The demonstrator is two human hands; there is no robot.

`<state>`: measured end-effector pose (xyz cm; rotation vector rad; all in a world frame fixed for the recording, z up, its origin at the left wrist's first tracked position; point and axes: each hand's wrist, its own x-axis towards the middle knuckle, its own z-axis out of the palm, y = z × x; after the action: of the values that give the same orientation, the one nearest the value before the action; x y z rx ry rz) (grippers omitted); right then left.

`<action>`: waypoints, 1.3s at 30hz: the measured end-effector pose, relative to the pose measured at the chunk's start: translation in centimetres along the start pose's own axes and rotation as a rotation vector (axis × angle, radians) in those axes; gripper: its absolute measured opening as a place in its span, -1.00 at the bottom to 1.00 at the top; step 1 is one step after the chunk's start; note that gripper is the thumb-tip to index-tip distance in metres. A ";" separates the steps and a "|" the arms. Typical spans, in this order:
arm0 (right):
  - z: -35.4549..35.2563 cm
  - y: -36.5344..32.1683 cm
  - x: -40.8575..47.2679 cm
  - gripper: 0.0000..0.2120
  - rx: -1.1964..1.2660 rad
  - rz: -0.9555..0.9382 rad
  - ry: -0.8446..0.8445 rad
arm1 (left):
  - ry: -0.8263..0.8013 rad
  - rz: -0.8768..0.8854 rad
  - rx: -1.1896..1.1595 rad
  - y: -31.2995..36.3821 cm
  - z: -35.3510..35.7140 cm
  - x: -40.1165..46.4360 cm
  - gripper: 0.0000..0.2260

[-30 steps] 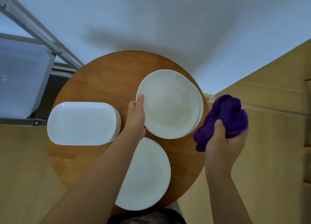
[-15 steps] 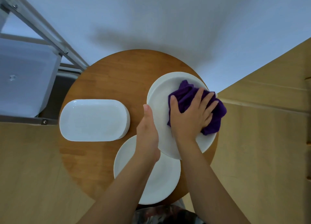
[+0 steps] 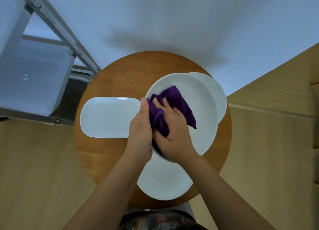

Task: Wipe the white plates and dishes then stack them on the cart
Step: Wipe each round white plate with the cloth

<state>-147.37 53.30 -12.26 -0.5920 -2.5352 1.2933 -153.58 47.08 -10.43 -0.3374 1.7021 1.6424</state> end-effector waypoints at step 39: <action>-7.5 -6.5 -0.5 -0.45 -0.859 -0.606 -0.291 | -0.414 -0.095 0.137 8.3 -8.0 -7.0 -0.52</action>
<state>-145.69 55.04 -2.63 0.2783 -3.0785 0.0567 -156.58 38.70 -0.33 -0.0070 1.4494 1.4019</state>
